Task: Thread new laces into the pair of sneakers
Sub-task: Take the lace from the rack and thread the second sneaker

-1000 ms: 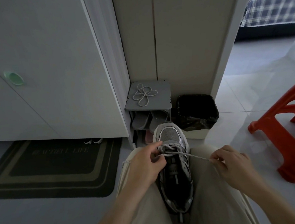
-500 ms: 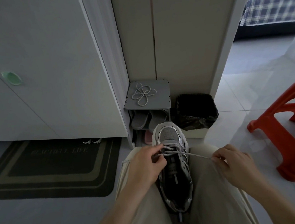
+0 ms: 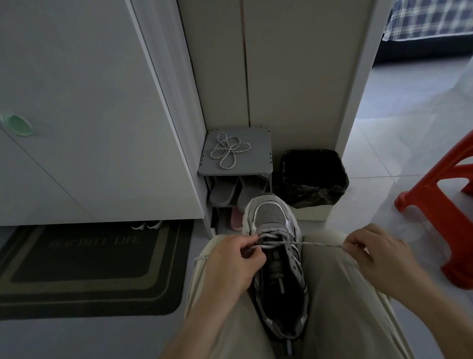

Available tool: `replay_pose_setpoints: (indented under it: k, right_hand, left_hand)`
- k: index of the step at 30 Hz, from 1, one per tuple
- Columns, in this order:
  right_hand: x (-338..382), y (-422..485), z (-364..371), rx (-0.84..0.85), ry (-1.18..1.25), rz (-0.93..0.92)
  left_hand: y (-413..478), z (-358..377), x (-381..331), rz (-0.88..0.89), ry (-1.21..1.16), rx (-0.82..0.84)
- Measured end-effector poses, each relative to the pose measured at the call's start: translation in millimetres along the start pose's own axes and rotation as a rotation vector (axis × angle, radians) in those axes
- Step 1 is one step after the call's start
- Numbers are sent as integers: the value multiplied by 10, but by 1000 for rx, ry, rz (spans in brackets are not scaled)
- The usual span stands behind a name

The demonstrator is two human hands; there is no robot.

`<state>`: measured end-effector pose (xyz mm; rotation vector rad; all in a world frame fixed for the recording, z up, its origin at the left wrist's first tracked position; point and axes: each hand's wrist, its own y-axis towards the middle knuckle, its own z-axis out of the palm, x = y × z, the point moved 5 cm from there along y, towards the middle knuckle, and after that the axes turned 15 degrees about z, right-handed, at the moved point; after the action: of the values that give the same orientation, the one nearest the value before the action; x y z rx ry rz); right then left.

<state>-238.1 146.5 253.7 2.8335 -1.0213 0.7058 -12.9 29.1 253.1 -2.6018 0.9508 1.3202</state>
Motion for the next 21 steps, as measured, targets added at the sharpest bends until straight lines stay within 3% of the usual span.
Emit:
replay_pose_setpoints:
  k: [8,12,16,18,21]
  right_hand:
    - [27,-25,-59,16,17,25]
    - [115,-49,-77,98,65,23]
    - [311,-10,-219,183,499,117]
    - [441,-1,-252,260,757,160]
    - [621,25,-280,336,976,179]
  left_hand:
    - [-2,-14,-9,-19,-32,-2]
    - [-2,-31,-124,55,5,-15]
    - [-24,-10,-349,257,121,-73]
    - [-50,45,-509,333,64,-69]
    - [-103,162,-685,310,-77,-49]
